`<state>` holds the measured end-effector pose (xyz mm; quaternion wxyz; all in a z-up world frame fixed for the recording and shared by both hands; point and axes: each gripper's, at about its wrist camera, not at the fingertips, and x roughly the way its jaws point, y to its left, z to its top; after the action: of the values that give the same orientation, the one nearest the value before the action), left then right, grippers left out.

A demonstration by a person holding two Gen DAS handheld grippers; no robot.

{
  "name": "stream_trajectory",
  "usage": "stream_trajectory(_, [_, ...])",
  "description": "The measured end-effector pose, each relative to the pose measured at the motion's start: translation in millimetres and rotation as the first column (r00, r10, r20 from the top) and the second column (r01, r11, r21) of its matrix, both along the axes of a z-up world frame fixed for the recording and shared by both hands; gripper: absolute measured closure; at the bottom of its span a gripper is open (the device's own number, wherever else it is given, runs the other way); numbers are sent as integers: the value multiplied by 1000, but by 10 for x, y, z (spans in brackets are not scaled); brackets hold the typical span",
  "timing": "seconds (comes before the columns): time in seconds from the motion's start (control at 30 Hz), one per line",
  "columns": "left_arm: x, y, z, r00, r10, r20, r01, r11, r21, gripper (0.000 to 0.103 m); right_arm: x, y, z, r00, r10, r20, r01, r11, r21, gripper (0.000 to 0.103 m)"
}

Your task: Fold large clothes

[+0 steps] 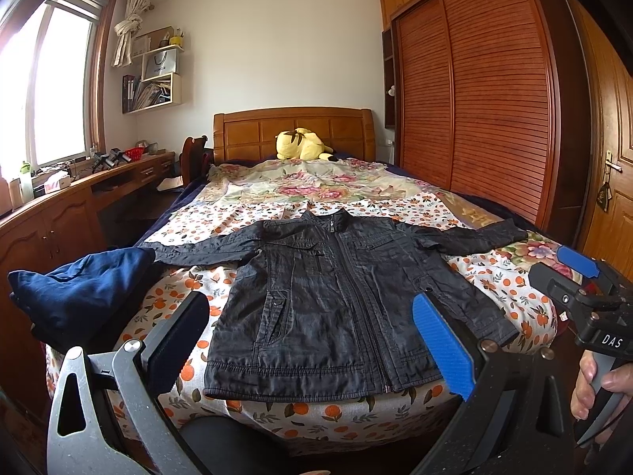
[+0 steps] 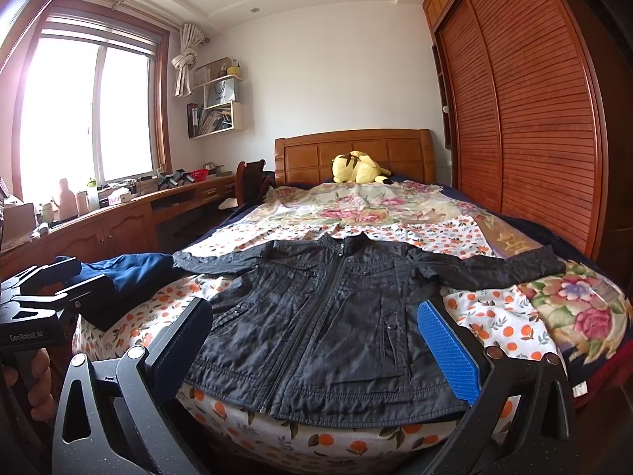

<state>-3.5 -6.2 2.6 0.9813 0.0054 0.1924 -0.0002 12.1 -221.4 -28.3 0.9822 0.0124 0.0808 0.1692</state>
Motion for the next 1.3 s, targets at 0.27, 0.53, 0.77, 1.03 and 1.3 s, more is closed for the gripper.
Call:
stream_trajectory(0.27, [-4,1,10,1000,0,1,0,1000,1,0,-3,-5,1,1000,0,2,0,1000,1,0])
stream_trajectory(0.53, [-13,-3,21,1000,-1,1,1,1000,-1,0,1,0,1,1000,1,1,-1,1000,0,0])
stream_trajectory(0.77, [-23,-9,31,1000,0,2,0,1000,0,0,-1,-5,0,1000,3,1,-3,1000,0,0])
stream_trajectory(1.03, [-23,-2,19,1000,-1,3,1,1000,-1,0,-1,-4,0,1000,4,1,-4,1000,0,0])
stream_trajectory(1.3, [-36,-11,35,1000,0,3,0,1000,0,0,-4,-2,0,1000,3,1,-3,1000,0,0])
